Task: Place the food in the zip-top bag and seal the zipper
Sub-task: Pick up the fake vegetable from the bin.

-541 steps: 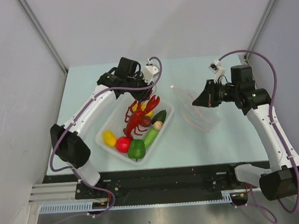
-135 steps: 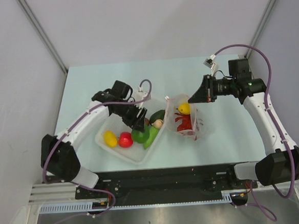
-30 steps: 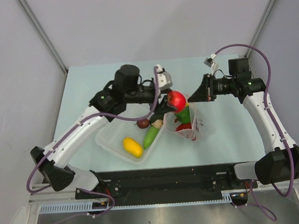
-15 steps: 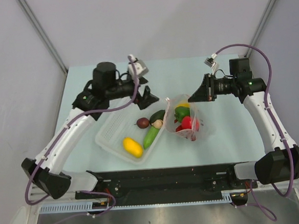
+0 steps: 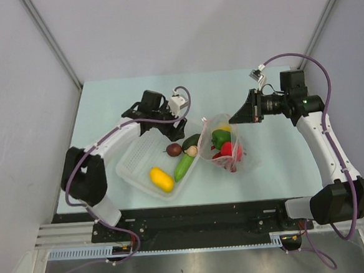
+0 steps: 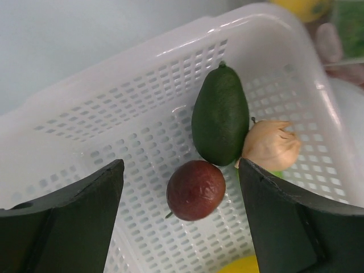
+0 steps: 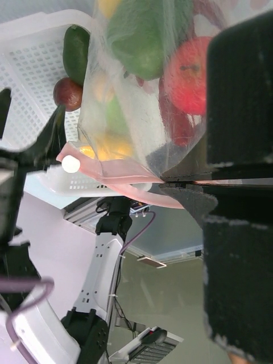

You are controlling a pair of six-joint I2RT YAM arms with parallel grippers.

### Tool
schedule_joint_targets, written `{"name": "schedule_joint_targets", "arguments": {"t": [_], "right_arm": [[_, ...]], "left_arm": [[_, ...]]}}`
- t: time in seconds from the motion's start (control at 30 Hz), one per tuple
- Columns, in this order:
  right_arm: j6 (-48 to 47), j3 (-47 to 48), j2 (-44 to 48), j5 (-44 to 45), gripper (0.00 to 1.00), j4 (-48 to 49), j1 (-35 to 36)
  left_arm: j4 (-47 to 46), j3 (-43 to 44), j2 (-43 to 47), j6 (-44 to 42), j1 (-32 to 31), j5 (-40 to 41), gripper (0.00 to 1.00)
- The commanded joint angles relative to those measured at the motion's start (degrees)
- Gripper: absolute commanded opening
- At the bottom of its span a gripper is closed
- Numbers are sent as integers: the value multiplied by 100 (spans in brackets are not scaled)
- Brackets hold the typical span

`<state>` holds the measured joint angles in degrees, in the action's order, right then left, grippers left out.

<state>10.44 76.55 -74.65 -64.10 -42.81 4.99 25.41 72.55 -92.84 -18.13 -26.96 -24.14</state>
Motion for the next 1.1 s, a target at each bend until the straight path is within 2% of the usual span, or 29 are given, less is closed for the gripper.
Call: {"name": "schedule_joint_targets", "arguments": {"t": [0.0,0.17,0.3,0.47,0.57,0.77,0.87,0.9,1.07], "right_arm": [[46,-26,205,-147,0,220,-25],[81,-26,144,-121,0,238,-25],[81,9,83,-112,0,229,-25],[108,0,56,-103,0,255,-16],[81,17,56,-103,0,229,-25],[37,70,30,-86,0,185,-34],[2,79,38,-77,0,167,-25],[-6,70,47,-68,0,141,-25],[-33,61,82,-59,0,132,-7]], "left_arm": [[-369,452,-480,-209,-28,-20,84],[-247,628,-1182,-191,-213,-503,85],[-361,540,-1394,-200,-371,-635,86],[-379,680,-1781,20,-459,-434,86],[-239,786,-1922,-32,-459,-328,82],[165,664,-1572,-410,-328,-12,65],[332,585,-1125,-402,-73,-2,41],[351,567,-966,-271,110,-90,38],[53,339,630,300,507,-951,31]]}}
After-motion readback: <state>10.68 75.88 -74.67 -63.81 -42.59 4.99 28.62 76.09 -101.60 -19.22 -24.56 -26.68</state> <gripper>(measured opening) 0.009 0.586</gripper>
